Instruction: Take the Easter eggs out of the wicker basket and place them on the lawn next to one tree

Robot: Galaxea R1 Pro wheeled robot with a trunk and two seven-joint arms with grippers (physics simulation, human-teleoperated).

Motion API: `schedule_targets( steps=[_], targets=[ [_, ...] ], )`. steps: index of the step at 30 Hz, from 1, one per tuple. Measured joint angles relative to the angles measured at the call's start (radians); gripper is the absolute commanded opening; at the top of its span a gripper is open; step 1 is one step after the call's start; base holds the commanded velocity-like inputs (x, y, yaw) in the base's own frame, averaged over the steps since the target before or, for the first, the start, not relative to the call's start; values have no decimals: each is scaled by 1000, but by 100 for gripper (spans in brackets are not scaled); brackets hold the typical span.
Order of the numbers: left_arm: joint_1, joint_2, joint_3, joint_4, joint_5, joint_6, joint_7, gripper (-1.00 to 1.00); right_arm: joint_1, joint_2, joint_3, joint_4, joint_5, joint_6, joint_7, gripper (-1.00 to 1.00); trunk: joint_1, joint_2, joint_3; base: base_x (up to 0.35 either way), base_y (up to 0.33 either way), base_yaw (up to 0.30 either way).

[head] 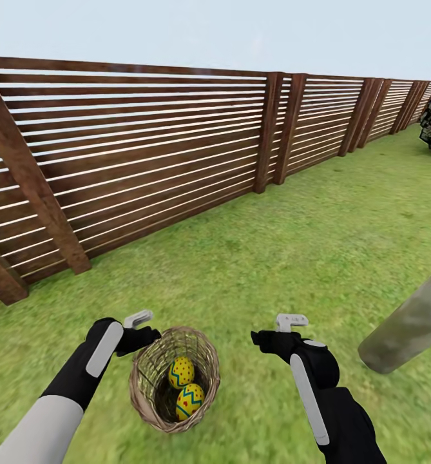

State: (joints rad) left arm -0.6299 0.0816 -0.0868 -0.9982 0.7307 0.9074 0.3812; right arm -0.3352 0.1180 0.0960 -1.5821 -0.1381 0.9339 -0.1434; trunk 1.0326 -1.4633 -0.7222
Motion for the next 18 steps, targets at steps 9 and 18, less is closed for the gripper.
schedule_targets(
  steps=[9, 18],
  targets=[
    [0, 0, -38, 0, 0, -31, 0, 100, 0, 0, 2, 0, -7, 0, 3, 100, 35, -63, -28, 0, 0, 0],
    [0, 0, -110, 1, 0, -60, -1, 100, 0, -1, 2, 0, -19, 1, 3, 100, 69, -126, -56, 0, 0, 0]
  ],
)
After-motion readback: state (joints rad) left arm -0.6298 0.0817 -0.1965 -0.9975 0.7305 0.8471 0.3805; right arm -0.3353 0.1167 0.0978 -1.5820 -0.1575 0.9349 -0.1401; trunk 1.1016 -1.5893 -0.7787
